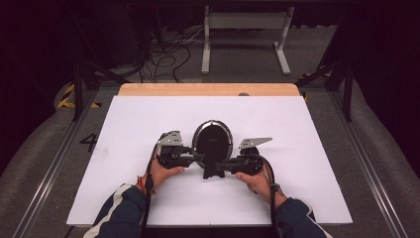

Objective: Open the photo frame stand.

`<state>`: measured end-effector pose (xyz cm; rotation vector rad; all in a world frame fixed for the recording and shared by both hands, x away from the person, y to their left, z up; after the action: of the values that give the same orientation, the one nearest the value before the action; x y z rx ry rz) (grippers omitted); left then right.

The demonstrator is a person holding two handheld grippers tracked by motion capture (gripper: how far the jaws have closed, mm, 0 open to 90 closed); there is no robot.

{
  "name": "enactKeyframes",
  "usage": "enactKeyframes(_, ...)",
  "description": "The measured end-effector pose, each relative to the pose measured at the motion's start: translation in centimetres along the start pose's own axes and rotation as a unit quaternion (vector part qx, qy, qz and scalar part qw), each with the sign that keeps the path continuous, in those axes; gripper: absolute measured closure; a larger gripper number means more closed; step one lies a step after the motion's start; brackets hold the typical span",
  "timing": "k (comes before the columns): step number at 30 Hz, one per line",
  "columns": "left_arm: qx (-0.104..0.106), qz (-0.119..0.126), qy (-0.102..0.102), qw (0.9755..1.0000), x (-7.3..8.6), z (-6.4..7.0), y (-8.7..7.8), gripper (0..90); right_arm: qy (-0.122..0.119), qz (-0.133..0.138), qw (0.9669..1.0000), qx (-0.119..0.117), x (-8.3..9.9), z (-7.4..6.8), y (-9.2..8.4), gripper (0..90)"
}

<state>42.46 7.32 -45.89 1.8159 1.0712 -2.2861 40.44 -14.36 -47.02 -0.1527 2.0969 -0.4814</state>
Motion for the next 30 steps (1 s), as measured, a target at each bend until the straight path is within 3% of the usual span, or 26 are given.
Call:
enactKeyframes(5, -0.024, 0.007, 0.022, 0.9994, -0.3, 0.3, 0.0, 68.3, 0.001, 0.002, 1.0000, 0.001, -0.1, 0.0, -0.2, 75.5)
enactKeyframes(8, -0.042, 0.009, 0.029, 0.9987, -0.3, 0.3, -0.1, 68.8, -0.002, 0.004, 1.0000, 0.000, -0.2, -0.2, -0.2, 75.7)
enactKeyframes(18, -0.074, 0.017, 0.045, 0.9961, -0.5, 0.3, -0.2, 70.2, -0.005, 0.006, 1.0000, -0.003, -0.5, -0.8, -0.3, 75.8)
enactKeyframes(30, -0.086, 0.021, 0.057, 0.9944, -0.5, 0.3, -0.2, 70.1, -0.005, 0.004, 1.0000, 0.000, -0.6, -1.1, -0.4, 75.5)
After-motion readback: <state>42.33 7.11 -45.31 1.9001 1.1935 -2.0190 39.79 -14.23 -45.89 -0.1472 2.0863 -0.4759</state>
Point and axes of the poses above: each handheld gripper's, and its own axes: y roughly forward along the jaws, x roughly out of its underside, z roughly to its right, the point moved 4 cm from there along y, roughly forward along the jaws, and after that the axes turned 12 degrees about -x, right-handed, at the moved point
